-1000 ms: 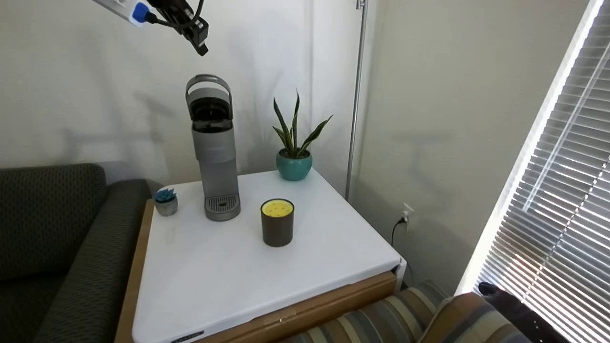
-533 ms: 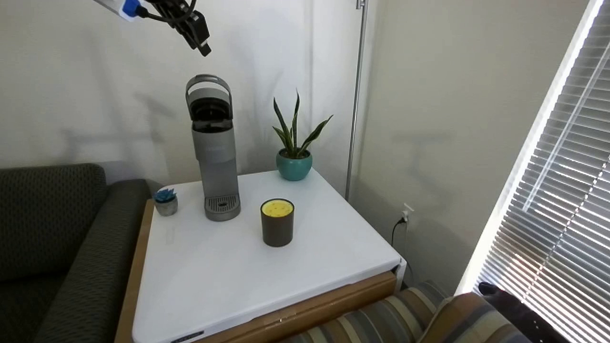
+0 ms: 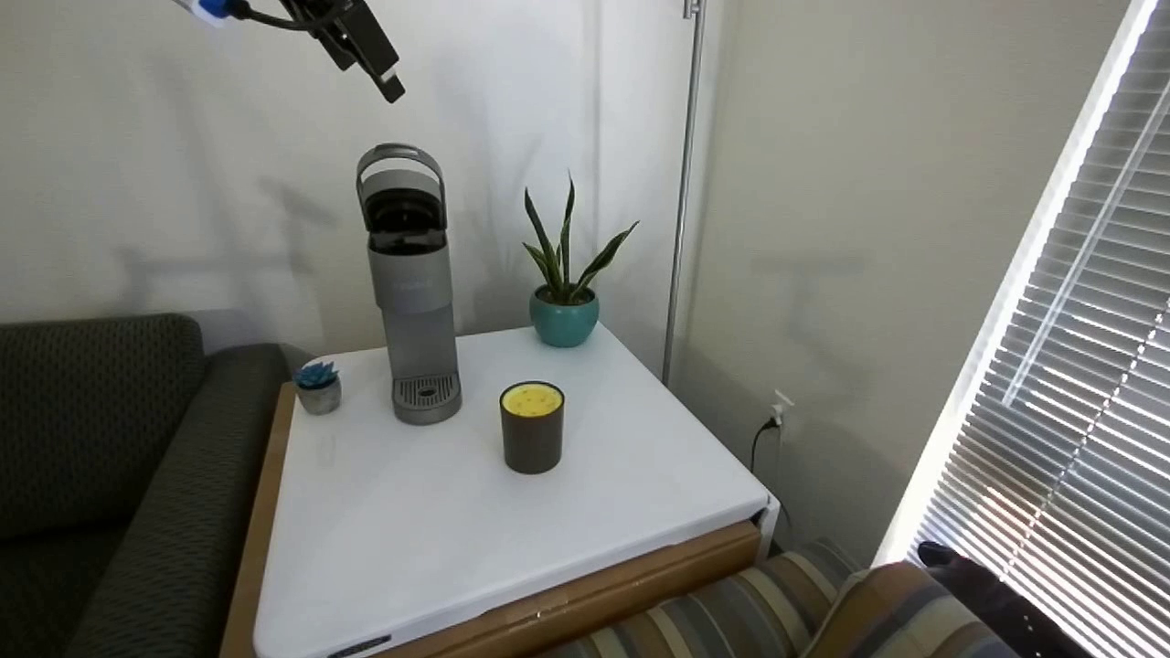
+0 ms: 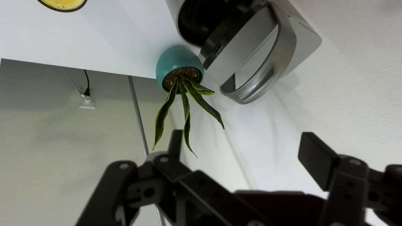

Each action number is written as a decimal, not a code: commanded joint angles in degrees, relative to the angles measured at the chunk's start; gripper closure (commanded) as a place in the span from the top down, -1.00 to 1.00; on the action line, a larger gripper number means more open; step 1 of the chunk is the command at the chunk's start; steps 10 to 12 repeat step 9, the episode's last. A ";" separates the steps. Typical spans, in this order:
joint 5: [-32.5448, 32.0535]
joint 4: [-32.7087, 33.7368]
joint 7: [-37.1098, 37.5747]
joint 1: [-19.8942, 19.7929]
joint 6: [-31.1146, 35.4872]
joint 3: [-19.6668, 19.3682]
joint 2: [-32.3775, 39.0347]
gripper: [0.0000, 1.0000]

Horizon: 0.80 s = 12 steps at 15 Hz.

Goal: Open the coffee maker

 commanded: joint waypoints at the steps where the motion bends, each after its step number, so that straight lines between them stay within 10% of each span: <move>1: -1.14 -2.33 2.04 -0.23 0.12 -0.41 -2.39 1.00; 12: 0.34 -0.81 0.73 -0.59 -0.03 0.47 -1.34 1.00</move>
